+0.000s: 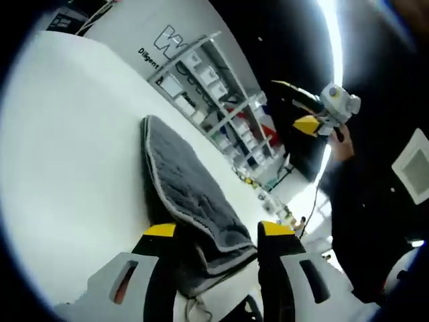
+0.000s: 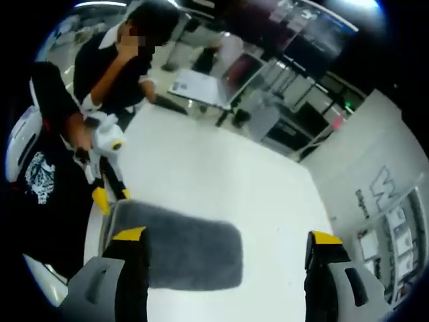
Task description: Open the folded towel by lifting each exposed corner and separating the folded layers until the towel lies flat within the target outline without major curled edges
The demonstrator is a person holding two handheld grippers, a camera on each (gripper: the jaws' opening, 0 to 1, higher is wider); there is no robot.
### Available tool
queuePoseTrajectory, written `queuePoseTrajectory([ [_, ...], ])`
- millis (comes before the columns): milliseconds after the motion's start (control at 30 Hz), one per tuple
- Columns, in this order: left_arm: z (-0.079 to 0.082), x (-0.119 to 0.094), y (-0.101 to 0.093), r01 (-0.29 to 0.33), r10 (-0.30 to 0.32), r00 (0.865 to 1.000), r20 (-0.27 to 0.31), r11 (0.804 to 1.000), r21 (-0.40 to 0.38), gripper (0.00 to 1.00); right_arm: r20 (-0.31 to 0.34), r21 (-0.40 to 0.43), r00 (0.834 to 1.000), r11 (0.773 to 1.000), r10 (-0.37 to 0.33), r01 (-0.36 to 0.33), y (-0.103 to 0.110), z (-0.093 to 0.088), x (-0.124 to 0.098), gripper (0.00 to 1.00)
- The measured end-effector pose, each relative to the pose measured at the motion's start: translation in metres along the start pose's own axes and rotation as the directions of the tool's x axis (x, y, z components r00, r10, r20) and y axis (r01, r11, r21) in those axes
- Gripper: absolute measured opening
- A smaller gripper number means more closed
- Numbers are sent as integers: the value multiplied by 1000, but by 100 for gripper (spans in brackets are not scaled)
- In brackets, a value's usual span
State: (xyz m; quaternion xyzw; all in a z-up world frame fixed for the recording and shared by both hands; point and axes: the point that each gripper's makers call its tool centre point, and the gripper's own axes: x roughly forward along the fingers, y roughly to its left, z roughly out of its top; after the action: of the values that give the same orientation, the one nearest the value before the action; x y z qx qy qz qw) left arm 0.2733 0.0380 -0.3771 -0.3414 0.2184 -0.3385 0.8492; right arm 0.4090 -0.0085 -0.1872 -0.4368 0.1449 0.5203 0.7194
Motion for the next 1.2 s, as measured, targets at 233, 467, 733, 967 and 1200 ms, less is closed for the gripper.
queuePoseTrajectory([
  [233,-1,2,7,-16,16,1000,5,999,34,27,-55,-28,995,996,82,-84,2,-7,20,87],
  [467,-3,3,13,-27,28,1000,-11,997,77,12,-148,-97,968,970,205,-221,9,-21,46,65],
  [733,3,3,6,15,-15,1000,2,1000,-19,11,-202,-118,945,951,259,-286,3,-29,77,61],
  [967,6,6,4,14,-14,1000,8,1000,-16,5,-230,-109,916,926,329,-360,1,-35,100,52],
  [1200,8,7,-2,41,-41,999,9,999,-10,4,-297,-90,893,921,338,-379,-9,-61,128,48],
])
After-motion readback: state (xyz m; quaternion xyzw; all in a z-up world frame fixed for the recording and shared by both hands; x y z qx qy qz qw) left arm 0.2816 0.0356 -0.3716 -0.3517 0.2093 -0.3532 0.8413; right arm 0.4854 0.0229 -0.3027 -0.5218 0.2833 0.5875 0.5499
